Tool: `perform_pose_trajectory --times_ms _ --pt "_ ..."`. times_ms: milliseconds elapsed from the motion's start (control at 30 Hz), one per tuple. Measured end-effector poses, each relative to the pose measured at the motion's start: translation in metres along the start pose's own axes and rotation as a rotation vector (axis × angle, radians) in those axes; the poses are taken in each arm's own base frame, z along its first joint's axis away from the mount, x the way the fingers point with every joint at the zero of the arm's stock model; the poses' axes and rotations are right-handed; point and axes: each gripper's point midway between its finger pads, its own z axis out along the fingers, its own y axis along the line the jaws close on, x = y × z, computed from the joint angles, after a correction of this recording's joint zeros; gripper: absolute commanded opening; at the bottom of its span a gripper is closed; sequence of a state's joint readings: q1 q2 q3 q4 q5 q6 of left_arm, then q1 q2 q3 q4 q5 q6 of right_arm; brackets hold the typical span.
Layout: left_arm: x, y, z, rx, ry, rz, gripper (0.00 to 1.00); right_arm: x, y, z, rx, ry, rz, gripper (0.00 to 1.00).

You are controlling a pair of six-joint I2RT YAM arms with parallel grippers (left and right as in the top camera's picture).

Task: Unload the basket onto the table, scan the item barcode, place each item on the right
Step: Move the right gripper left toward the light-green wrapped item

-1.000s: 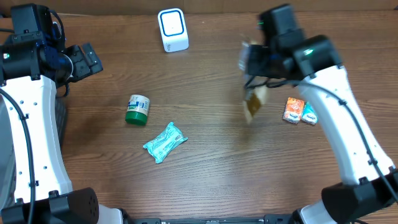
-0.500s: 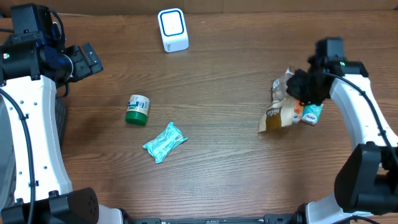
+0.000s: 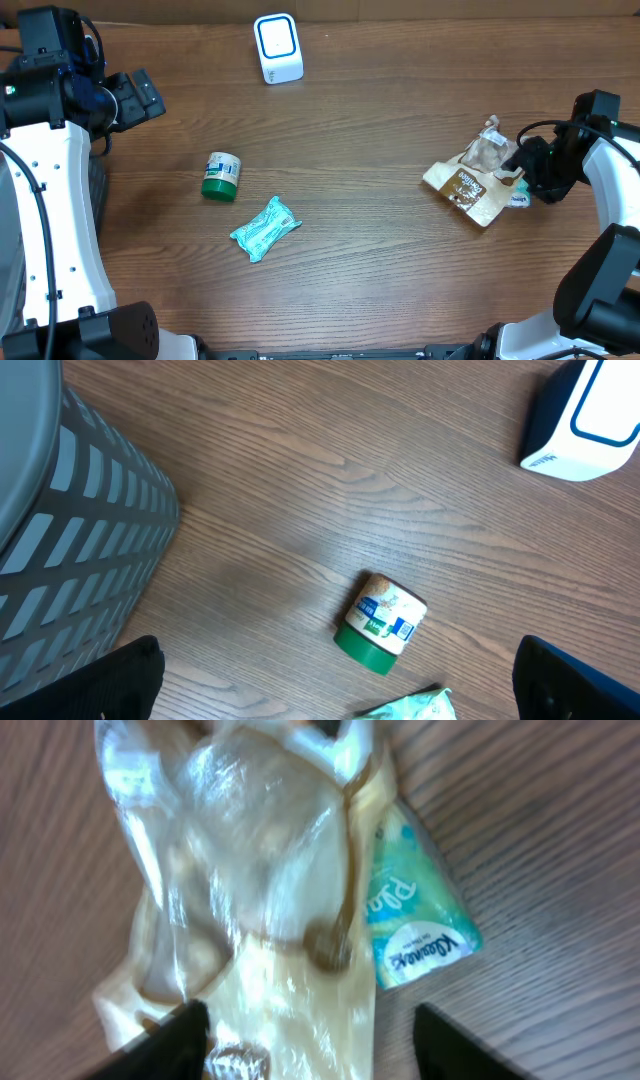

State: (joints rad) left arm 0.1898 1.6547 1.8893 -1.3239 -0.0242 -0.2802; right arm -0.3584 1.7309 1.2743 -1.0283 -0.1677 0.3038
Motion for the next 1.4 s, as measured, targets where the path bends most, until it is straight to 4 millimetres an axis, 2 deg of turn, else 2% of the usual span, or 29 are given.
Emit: perform_pose_trajectory --times_ms 167,300,367,467,533,600,633,700,800,967,1033,1200,1400 --pt "0.0 0.0 0.0 0.0 0.0 0.0 1.0 0.009 -0.002 -0.002 0.008 0.037 -0.011 0.71" --pt "0.0 0.0 0.0 0.0 0.0 0.0 0.99 0.01 0.007 -0.021 0.0 0.06 -0.013 0.69" --pt "0.0 0.0 0.0 0.0 0.0 0.0 1.0 0.002 0.022 -0.038 -0.039 0.04 -0.037 0.69" --pt "0.0 0.0 0.0 0.0 0.0 0.0 1.0 -0.004 0.057 -0.058 -0.137 0.007 -0.135 0.7" --pt "0.0 0.0 0.0 0.0 0.0 0.0 1.0 0.003 0.083 -0.064 -0.203 0.009 -0.21 0.7" --pt "0.0 0.0 0.0 0.0 0.0 0.0 0.99 0.017 0.108 -0.064 -0.264 0.032 -0.285 0.69" --pt "0.0 0.0 0.0 0.0 0.0 0.0 0.99 0.03 0.128 -0.064 -0.306 0.053 -0.342 0.67" --pt "0.0 0.0 0.0 0.0 0.0 0.0 1.0 0.045 0.148 -0.063 -0.345 0.072 -0.402 0.65" --pt "0.0 0.0 0.0 0.0 0.0 0.0 1.0 0.079 0.19 -0.062 -0.411 0.098 -0.533 0.49" --pt "0.0 0.0 0.0 0.0 0.0 0.0 1.0 0.151 0.261 -0.058 -0.523 0.126 -0.752 0.23" --pt "0.0 0.0 0.0 0.0 0.0 0.0 0.99 0.182 0.284 -0.05 -0.557 0.152 -0.818 0.18" --pt "0.0 0.0 0.0 0.0 0.0 0.0 0.99 0.257 0.318 -0.022 -0.575 0.237 -0.917 0.1" --pt "0.0 0.0 0.0 0.0 0.0 0.0 1.0 0.329 0.336 0.008 -0.571 0.322 -0.964 0.04"
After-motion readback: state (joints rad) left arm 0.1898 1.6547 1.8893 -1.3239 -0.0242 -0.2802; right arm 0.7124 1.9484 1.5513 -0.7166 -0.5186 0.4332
